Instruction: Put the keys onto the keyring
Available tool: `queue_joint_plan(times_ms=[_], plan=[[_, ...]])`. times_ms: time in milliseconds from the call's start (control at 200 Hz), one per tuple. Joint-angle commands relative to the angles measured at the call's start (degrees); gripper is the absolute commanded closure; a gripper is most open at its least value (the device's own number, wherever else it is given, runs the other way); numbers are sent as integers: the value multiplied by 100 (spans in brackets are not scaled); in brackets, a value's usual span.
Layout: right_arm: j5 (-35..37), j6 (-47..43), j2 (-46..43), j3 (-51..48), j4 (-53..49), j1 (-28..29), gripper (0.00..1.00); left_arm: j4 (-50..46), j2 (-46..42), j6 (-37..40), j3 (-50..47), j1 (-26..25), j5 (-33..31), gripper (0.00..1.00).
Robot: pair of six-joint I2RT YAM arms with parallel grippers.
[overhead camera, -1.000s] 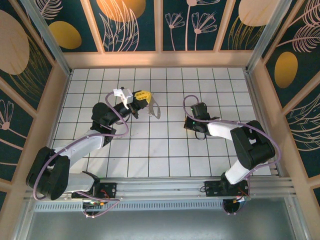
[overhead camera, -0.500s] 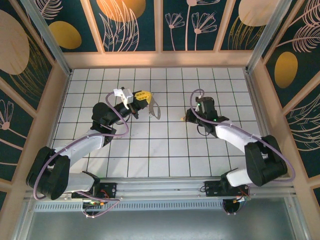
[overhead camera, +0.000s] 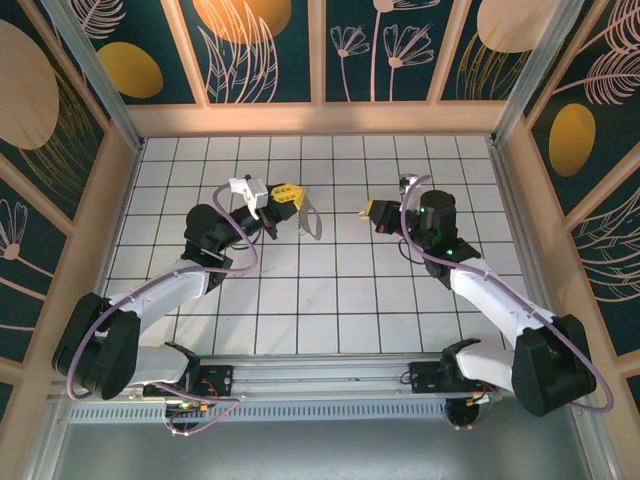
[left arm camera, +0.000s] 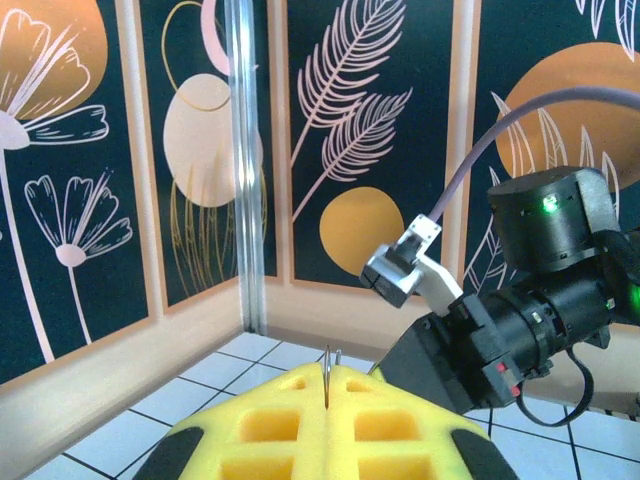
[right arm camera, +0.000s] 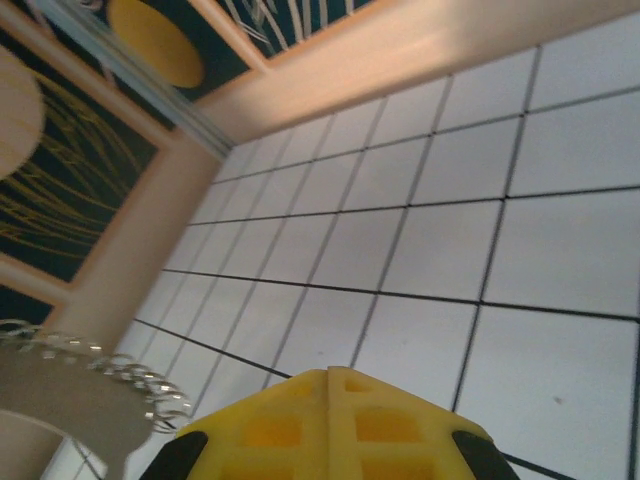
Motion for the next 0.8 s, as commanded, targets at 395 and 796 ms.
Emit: queue_joint_plan(times_ms=[395,796], plan=[[-1177,-84,-743,-520,1488,-109,100,-183,147,306,155,-262,124,100],[-1547,-146,-967,-464,1603,-118,100,-456,486,505,398,-437,223,100]])
